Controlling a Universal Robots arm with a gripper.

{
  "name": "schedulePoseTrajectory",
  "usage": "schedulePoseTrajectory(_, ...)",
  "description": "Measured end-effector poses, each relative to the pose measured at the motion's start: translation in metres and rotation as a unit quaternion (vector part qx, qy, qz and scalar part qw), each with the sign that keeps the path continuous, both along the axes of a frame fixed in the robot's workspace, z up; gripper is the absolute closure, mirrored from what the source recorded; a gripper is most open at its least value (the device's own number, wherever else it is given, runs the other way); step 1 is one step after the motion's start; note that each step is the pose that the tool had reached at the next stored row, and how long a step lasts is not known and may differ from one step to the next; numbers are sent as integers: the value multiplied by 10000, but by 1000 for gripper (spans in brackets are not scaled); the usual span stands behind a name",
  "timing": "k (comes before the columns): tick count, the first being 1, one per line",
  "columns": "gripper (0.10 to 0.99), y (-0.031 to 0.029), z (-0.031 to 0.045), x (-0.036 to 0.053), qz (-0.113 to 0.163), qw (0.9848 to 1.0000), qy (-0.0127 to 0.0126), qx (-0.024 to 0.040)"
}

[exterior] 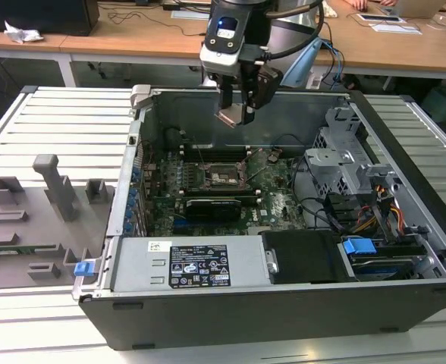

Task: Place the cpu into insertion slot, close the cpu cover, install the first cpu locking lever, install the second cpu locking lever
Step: 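Place the cpu into insertion slot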

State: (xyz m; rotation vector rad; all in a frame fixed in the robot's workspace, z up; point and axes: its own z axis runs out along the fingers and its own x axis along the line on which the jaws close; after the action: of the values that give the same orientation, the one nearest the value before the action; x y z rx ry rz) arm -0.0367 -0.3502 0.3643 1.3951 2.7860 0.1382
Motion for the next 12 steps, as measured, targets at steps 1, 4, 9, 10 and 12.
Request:
schedulePoseTrajectory(1, 561, 0, -2, 0, -56, 10000, 0, 0)
schedulePoseTrajectory(4, 561, 0, -10, 0, -301, 9995, 0, -1)
schedulePoseTrajectory(9, 561, 0, -32, 0, -547, 9985, 1, -2)
schedulePoseTrajectory(10, 561, 0, -35, 0, -582, 9983, 1, -2)
schedulePoseTrajectory(12, 561, 0, -41, 0, -640, 9980, 0, -1)
